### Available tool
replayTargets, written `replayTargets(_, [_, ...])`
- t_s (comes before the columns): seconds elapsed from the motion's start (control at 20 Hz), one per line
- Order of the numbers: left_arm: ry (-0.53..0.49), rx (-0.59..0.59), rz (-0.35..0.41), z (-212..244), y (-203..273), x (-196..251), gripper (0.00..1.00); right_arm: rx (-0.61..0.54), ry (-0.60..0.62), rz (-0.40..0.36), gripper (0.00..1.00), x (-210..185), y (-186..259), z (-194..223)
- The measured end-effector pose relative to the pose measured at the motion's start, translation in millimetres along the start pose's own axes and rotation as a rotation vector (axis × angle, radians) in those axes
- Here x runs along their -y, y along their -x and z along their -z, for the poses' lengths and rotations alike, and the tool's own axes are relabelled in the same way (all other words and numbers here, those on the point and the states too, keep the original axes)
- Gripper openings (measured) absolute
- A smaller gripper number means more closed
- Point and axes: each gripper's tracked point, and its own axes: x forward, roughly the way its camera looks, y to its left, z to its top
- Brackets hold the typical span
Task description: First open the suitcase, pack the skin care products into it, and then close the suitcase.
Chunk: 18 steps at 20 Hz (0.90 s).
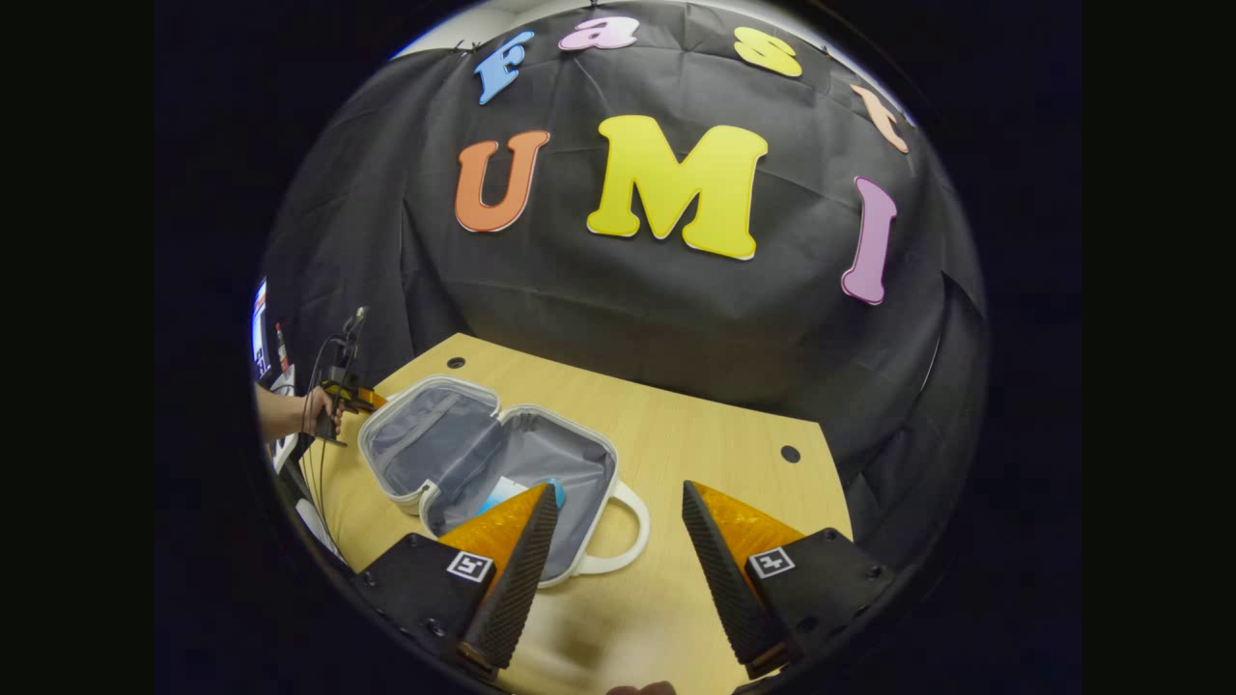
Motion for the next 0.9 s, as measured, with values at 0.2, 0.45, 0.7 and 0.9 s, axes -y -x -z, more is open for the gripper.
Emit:
replayTargets(0.2, [-0.002, 0.039, 0.01, -12, 10, 6, 0.18, 0.023, -0.011, 0.007, 0.77, 5, 10, -2])
replayTargets(0.45, [-0.101, 0.136, -0.005, -35, 39, 30, 0.1, 0.073, -0.018, 0.006, 0.77, 14, 20, -9])
replayTargets(0.7, [-0.22, 0.302, 0.057, -87, 115, 112, 0.06, 0.168, -0.048, 0.01, 0.8, 26, 40, -28])
replayTargets(0.9, [-0.297, 0.369, 0.103, -96, 165, 189, 0.06, 0.205, -0.109, 0.033, 0.78, 47, 51, -27])
